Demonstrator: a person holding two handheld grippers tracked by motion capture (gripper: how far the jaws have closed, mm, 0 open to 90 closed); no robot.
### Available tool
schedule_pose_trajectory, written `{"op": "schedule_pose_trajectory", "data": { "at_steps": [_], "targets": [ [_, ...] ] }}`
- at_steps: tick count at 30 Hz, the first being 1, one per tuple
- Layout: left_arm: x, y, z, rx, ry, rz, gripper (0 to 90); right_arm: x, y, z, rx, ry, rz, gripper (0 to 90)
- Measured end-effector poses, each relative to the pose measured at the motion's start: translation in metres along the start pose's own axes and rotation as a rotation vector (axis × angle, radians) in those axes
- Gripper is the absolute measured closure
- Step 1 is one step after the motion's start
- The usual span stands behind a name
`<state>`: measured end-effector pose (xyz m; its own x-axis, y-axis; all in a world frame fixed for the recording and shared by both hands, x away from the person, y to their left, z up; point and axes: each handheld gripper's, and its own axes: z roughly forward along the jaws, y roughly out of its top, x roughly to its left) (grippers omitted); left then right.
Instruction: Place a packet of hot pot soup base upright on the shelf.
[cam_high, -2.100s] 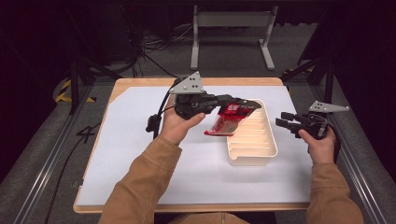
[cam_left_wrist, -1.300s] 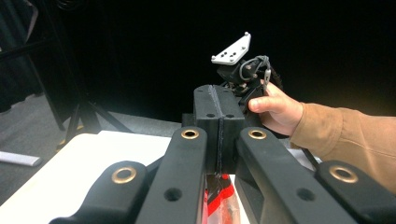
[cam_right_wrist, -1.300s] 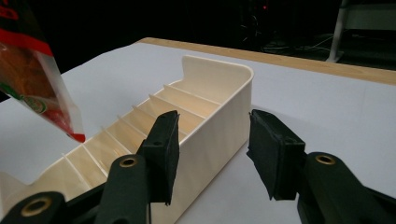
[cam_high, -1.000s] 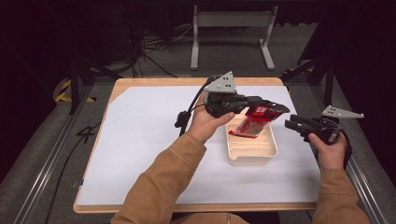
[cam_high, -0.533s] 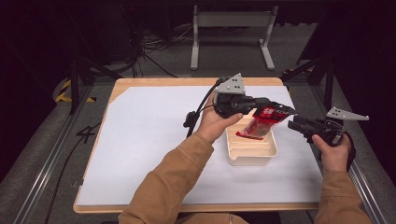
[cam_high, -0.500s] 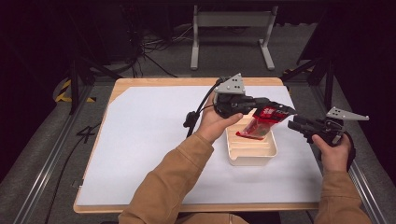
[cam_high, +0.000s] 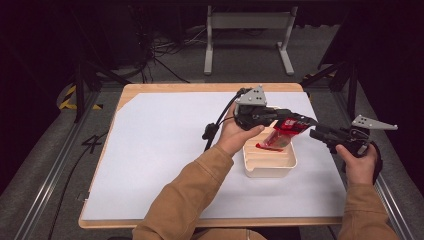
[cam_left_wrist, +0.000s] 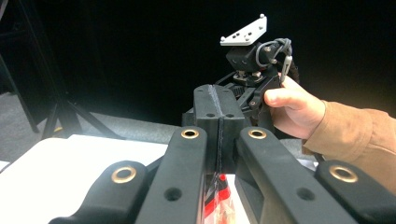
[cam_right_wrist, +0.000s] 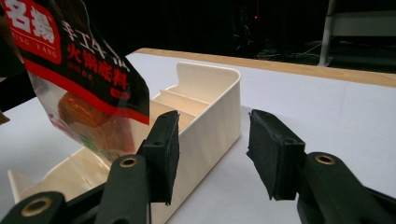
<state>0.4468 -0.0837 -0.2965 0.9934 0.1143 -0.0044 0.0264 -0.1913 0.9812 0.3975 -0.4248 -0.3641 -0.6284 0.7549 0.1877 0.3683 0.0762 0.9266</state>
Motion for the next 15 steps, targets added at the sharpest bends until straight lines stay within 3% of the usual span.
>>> {"op": "schedule_pose_trajectory", "data": {
  "at_steps": [15],
  "targets": [
    [0.006, -0.027, -0.002, -0.036, -0.005, -0.069, 90.0, 0.001, 0.0, 0.001, 0.006, -0.001, -0.001, 52.7]
  ]
}}
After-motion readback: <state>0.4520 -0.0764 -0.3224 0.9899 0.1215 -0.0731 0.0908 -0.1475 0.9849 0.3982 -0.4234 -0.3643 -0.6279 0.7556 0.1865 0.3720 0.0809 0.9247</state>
